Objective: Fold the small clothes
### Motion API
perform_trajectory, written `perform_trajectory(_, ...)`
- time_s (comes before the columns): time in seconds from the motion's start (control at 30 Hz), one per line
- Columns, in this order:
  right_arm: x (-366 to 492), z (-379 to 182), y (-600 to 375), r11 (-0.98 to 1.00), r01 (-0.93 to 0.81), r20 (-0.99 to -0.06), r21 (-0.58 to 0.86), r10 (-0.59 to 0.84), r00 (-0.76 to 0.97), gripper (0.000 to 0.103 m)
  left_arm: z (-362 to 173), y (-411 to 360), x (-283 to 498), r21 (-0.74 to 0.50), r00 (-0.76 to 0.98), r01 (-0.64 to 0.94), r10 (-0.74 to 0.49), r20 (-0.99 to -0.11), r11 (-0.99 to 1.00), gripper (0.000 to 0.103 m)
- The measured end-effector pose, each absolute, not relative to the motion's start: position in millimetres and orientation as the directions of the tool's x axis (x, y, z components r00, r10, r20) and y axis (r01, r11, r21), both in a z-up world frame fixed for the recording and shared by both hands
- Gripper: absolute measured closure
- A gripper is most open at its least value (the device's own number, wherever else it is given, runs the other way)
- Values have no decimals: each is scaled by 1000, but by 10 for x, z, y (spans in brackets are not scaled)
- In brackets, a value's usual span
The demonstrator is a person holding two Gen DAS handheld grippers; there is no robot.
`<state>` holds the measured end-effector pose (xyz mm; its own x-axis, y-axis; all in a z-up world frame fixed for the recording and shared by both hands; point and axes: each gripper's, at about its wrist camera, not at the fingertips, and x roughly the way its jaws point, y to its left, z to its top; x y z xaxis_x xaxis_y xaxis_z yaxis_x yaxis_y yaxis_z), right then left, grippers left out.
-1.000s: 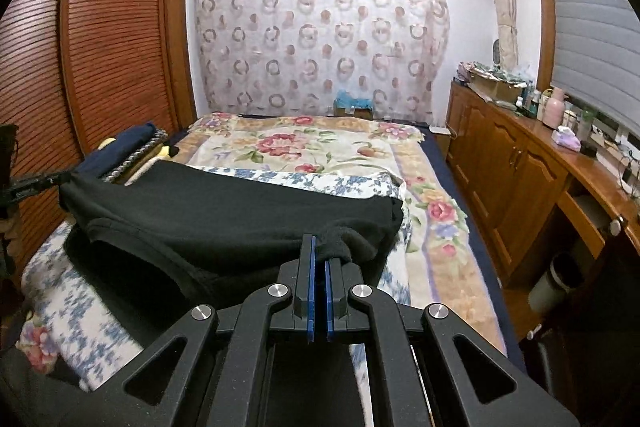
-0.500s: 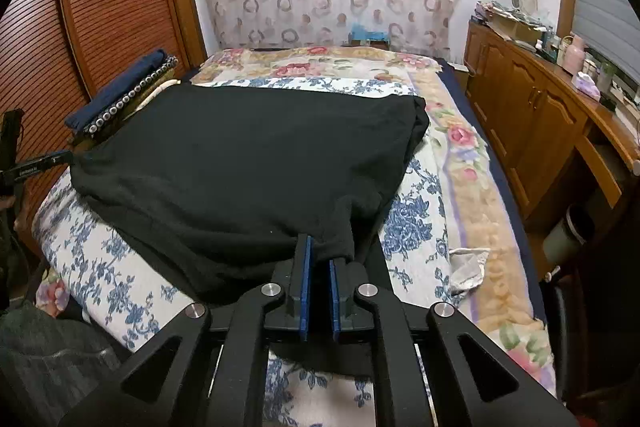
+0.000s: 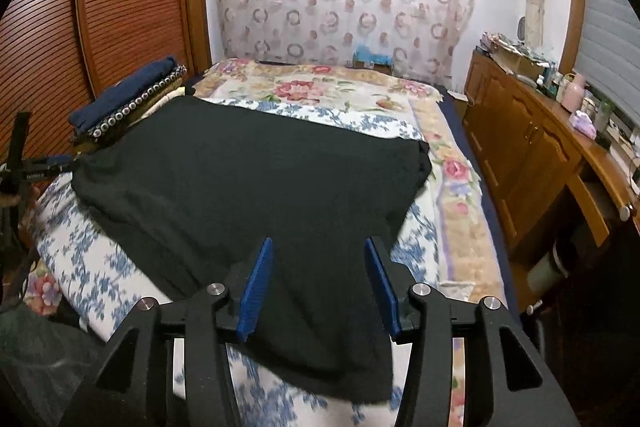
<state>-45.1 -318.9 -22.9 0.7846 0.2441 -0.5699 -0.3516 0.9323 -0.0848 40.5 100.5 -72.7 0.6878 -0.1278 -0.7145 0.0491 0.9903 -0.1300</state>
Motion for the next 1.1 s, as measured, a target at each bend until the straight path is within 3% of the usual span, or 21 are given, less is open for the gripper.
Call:
perform_trajectory(0.8,459,-905,-2821,916,-397,-665,-54,264,699,53,-934,1028,535,-106,644,26,-98,-758,994,35)
perform_trajectory(1.1,421,-939,-2669,903,-419,-668,-95,255,699,37,-979,1044,508,-130,642,26,-116,-758,991,35)
